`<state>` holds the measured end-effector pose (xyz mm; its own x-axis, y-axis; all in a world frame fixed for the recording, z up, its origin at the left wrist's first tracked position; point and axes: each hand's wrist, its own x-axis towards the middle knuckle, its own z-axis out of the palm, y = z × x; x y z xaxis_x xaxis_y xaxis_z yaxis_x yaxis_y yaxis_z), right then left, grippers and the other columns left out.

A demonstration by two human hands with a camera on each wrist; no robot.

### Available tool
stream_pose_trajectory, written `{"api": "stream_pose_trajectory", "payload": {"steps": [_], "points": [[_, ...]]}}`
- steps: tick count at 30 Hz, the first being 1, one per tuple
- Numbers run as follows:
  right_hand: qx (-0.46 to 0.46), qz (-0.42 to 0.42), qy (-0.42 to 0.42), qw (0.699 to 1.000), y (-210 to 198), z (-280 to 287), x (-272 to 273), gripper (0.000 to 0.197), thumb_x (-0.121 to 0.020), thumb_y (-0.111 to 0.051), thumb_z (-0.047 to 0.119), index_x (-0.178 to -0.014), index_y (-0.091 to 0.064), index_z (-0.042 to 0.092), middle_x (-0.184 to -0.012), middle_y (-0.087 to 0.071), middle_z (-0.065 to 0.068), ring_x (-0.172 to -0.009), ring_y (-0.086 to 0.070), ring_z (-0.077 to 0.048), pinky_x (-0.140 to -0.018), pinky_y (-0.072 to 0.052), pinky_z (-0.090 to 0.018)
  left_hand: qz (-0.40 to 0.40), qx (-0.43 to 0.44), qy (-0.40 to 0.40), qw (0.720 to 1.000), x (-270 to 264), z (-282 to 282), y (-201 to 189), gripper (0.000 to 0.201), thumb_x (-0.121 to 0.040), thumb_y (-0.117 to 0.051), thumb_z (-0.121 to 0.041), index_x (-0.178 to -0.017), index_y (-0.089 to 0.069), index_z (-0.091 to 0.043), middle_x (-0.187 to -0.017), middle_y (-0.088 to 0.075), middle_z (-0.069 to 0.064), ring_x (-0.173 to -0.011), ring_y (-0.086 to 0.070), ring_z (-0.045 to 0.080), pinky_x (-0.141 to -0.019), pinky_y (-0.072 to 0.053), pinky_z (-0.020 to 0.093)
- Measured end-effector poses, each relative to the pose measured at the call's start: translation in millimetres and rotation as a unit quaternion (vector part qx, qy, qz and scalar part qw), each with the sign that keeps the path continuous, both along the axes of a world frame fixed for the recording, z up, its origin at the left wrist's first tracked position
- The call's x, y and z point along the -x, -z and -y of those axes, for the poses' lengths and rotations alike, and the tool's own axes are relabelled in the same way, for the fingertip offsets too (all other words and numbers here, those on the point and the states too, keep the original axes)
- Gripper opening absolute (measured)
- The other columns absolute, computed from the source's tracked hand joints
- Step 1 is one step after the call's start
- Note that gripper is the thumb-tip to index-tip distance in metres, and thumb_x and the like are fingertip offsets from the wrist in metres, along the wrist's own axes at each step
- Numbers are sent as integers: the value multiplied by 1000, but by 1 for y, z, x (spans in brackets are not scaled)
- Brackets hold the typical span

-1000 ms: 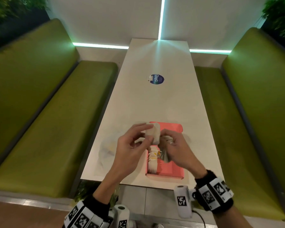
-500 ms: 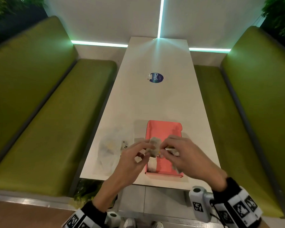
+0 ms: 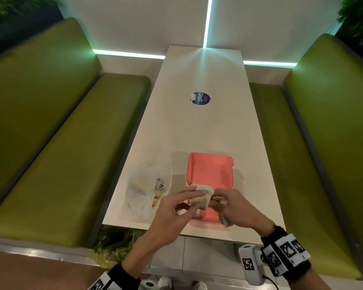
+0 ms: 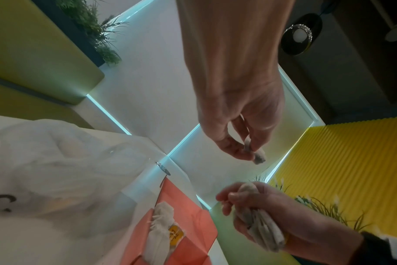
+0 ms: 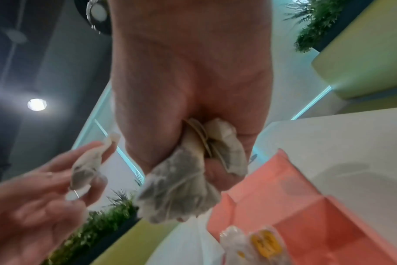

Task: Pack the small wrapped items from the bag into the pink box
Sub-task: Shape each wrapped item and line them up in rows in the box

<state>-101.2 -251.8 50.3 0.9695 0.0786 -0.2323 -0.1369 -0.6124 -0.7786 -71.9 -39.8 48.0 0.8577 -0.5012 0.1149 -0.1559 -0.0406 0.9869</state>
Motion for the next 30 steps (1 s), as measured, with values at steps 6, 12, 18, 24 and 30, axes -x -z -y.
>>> {"api": "stream_pose_trajectory", "payload": {"steps": [6, 12, 18, 24, 30], "points": [[-80, 113, 128, 982, -18, 3, 7, 14, -93, -66, 16, -99, -74, 26, -94, -71, 21, -91, -66, -1, -80, -49, -15, 47, -30, 5, 998, -5, 1, 10, 37, -89, -65, 7, -115, -74, -17, -123, -68, -5, -109, -66, 14, -79, -54, 21], [-63, 24, -30, 997, -45, 3, -8, 34, -93, -65, 38, -127, -63, 34, -105, -69, 14, -100, -66, -3, -88, -50, -16, 109, -45, 36, 992, -6, 5, 13, 43, -88, -63, 8, -116, -72, -23, -121, -68, -16, -108, -66, 10, -78, -54, 21], [-30, 53, 3, 998, -28, 0, -14, 6, -90, -72, 27, -89, -73, 22, -84, -73, 4, -75, -69, -15, -77, -55, -39, 73, -62, 12, 995, -8, 8, 32, 13, -87, -67, 2, -89, -62, -10, -114, -55, -10, -96, -62, 18, -70, -55, 27], [86, 74, 6, 993, -4, -8, -7, 6, -95, -60, 37, -92, -63, 32, -86, -68, 14, -75, -64, -7, -71, -53, -37, -10, -82, -20, 996, -7, 10, 50, 24, -87, -70, -3, -99, -56, -17, -109, -57, 2, -101, -61, 5, -69, -51, 16], [219, 36, -44, 974, 26, -24, -10, 9, -98, -48, 38, -101, -55, 32, -93, -68, 7, -84, -60, -15, -66, -43, -33, 30, -203, -34, 978, -7, -6, 78, 23, -90, -68, -16, -105, -54, -25, -108, -57, -12, -102, -57, 3, -73, -52, 17]]}}
